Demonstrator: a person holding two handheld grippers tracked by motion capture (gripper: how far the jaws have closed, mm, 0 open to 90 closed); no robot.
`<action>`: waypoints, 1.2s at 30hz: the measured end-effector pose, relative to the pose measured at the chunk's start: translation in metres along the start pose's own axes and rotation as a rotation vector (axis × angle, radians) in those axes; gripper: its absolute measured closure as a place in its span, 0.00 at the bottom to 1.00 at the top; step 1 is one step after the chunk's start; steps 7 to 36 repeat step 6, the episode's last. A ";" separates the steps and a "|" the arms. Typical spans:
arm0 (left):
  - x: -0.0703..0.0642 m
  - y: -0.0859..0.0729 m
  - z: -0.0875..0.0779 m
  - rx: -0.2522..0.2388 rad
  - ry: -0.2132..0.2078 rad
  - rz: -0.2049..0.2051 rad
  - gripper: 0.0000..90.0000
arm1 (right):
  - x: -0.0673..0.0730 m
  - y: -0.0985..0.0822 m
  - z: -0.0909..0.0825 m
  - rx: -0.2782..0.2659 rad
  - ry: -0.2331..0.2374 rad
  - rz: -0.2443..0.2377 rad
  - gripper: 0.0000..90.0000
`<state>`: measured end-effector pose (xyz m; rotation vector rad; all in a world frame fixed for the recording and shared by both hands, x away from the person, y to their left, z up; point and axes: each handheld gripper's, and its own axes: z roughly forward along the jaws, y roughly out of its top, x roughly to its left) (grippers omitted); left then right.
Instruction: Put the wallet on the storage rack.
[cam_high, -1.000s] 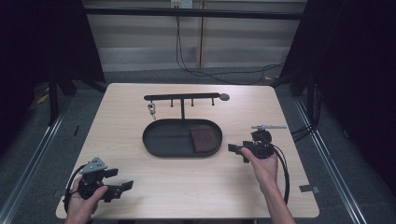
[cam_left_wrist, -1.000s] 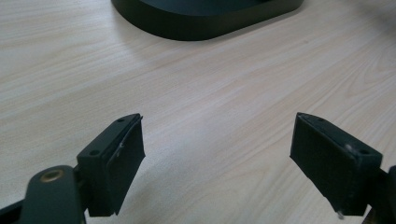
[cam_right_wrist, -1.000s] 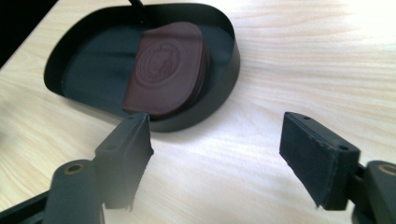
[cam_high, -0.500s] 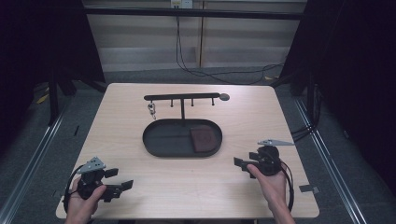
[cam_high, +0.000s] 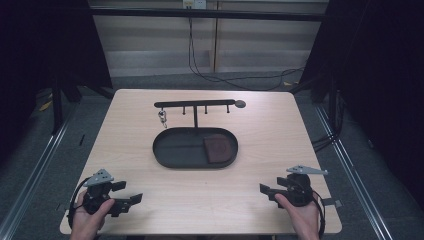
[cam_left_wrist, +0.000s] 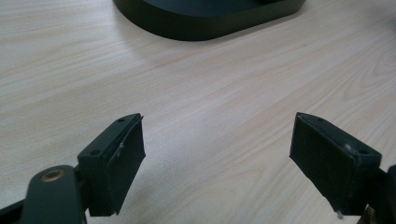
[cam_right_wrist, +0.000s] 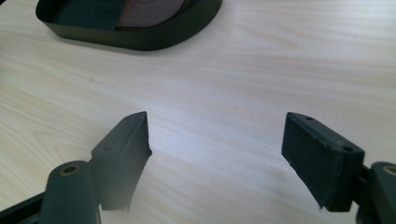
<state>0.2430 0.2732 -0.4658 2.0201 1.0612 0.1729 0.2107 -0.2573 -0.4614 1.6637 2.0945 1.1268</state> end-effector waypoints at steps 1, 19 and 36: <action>0.000 0.000 0.000 -0.001 -0.001 0.000 0.20 | 0.000 -0.003 0.000 -0.001 -0.011 -0.001 0.24; -0.002 -0.001 0.002 0.003 0.003 0.011 0.20 | -0.006 -0.011 0.001 0.014 -0.037 -0.013 0.23; -0.002 -0.001 0.002 0.003 0.003 0.011 0.20 | -0.006 -0.011 0.001 0.014 -0.037 -0.013 0.23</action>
